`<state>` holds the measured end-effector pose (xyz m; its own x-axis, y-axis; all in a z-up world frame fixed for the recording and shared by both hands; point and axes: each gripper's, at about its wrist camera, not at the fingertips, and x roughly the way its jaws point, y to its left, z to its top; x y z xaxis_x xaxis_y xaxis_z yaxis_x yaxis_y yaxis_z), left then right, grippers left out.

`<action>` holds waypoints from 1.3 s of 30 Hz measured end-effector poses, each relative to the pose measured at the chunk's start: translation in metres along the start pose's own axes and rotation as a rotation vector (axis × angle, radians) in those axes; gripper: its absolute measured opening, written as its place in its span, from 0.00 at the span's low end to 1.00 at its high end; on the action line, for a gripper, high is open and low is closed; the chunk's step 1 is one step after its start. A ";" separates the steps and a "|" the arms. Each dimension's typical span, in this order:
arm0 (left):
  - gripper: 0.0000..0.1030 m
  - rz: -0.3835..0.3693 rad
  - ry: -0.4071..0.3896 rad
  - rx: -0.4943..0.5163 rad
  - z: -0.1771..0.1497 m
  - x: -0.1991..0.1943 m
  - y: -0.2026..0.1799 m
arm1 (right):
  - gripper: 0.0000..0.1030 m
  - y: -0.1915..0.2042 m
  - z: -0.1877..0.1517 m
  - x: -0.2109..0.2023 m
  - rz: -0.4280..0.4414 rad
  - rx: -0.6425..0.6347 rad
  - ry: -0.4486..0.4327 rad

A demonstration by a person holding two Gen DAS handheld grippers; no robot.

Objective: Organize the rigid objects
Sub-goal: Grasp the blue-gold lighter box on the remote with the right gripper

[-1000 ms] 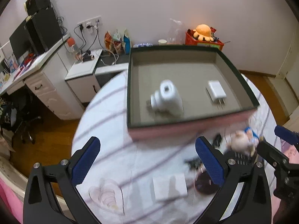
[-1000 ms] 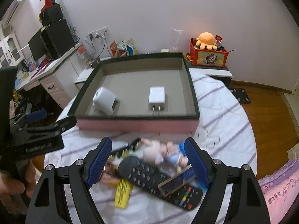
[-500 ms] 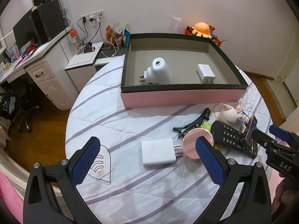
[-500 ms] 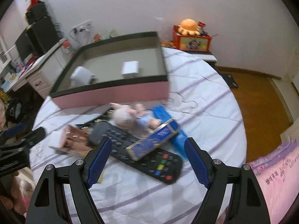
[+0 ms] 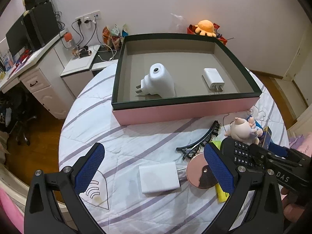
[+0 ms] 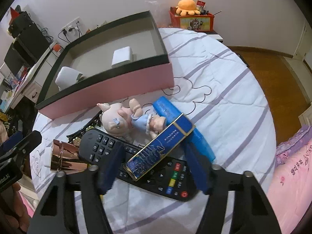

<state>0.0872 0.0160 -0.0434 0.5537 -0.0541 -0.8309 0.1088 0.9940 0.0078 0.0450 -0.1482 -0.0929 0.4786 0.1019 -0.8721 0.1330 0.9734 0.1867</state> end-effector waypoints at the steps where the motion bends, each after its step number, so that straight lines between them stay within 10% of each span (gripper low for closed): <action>1: 1.00 -0.003 0.002 0.000 0.000 0.002 0.000 | 0.55 0.000 0.000 0.002 0.008 0.006 0.005; 20: 1.00 -0.003 0.003 0.021 0.004 0.005 -0.005 | 0.43 -0.023 0.010 0.005 0.101 0.152 0.009; 39: 1.00 0.009 0.005 0.017 0.006 0.007 -0.006 | 0.20 0.003 0.011 -0.016 0.008 -0.032 -0.061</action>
<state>0.0959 0.0086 -0.0460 0.5506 -0.0449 -0.8336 0.1180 0.9927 0.0244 0.0473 -0.1488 -0.0733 0.5316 0.0984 -0.8412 0.1015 0.9787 0.1786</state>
